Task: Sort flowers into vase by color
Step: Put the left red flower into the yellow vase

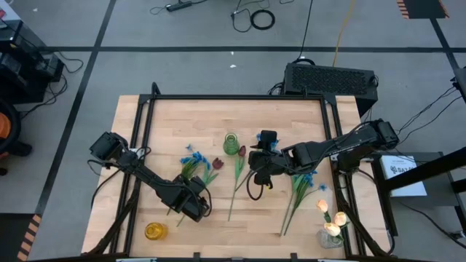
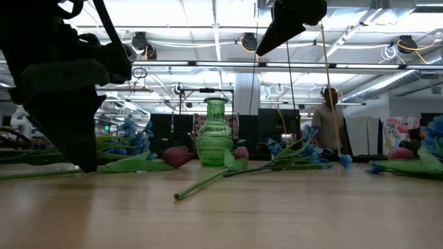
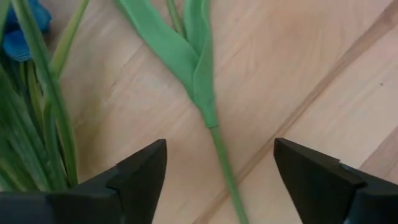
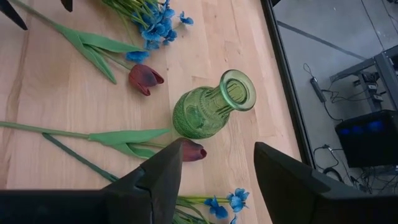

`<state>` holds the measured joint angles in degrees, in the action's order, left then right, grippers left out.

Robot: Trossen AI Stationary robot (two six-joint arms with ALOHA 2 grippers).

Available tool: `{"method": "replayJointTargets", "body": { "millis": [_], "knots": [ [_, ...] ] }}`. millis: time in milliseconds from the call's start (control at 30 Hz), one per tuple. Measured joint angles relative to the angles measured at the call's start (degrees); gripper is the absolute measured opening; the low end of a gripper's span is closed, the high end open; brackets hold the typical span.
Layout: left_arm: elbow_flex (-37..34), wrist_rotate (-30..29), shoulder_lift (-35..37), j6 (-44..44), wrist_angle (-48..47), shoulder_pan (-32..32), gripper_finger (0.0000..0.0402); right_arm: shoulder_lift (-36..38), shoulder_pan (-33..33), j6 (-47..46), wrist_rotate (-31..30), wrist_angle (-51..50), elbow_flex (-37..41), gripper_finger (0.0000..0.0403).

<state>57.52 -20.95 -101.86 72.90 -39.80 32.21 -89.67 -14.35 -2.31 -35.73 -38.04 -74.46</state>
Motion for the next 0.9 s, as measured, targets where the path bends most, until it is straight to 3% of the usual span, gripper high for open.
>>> {"method": "replayJointTargets", "body": {
  "millis": [900],
  "knots": [
    [0.3,1.9,-2.8,-4.8,0.8,-1.7,0.0077,0.0,0.0,0.0,0.0,0.1,0.0,0.0192]
  ]
}}
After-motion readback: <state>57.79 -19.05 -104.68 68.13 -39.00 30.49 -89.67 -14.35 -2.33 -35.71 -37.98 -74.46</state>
